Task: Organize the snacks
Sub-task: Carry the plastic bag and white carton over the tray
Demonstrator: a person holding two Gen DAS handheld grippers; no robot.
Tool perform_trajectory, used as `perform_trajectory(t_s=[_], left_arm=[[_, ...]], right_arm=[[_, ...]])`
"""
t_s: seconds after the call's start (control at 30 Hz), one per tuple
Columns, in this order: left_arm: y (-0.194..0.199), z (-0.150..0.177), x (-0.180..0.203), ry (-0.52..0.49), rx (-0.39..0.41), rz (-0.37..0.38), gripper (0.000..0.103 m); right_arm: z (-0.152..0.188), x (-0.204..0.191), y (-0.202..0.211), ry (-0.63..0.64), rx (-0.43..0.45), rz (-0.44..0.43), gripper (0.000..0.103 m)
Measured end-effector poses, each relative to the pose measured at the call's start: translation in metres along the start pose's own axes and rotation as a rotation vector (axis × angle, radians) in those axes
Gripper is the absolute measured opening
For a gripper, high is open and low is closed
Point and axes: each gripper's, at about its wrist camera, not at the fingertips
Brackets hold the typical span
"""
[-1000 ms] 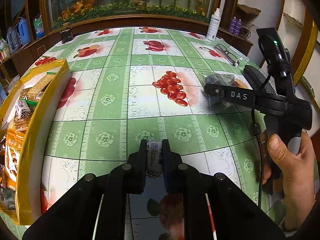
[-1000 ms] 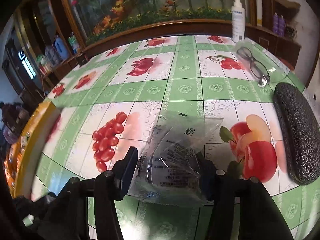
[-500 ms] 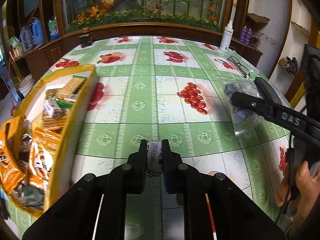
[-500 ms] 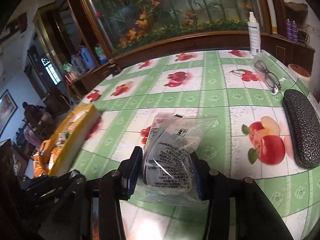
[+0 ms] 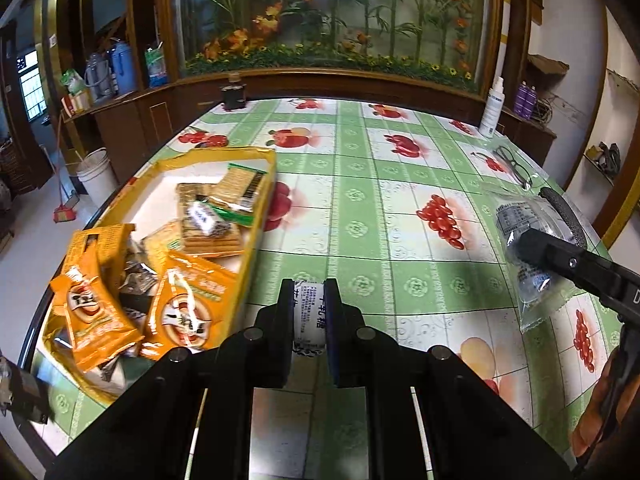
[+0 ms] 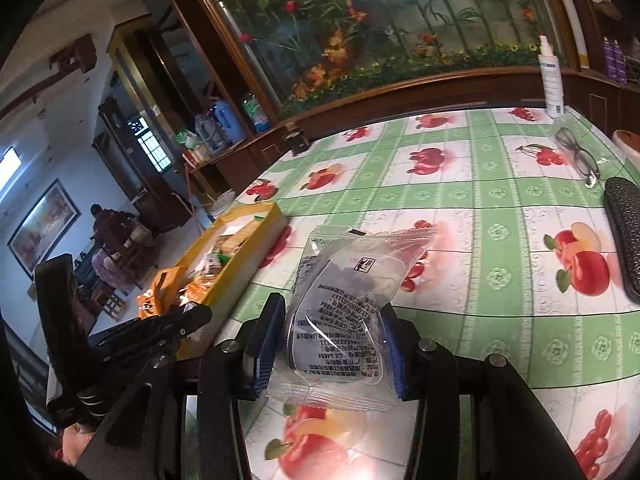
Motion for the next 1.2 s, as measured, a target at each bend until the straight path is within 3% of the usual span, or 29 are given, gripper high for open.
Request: perform_trajectory(t_s=[1.2], left_arm=[[0.027,-0.009,-0.122,0.188,0.067,-0.142,0.011]], right_arm=[[-0.025,-0.137,-0.074,0.173,-0.059,-0.269,0.046]])
Point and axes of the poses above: each gripper's, at about its wrist camera, not at the fingertips, and y roughly against the way its jaws point, x to its right, z to its underside, and after that the axes turned 9 degrees about y, right-handed
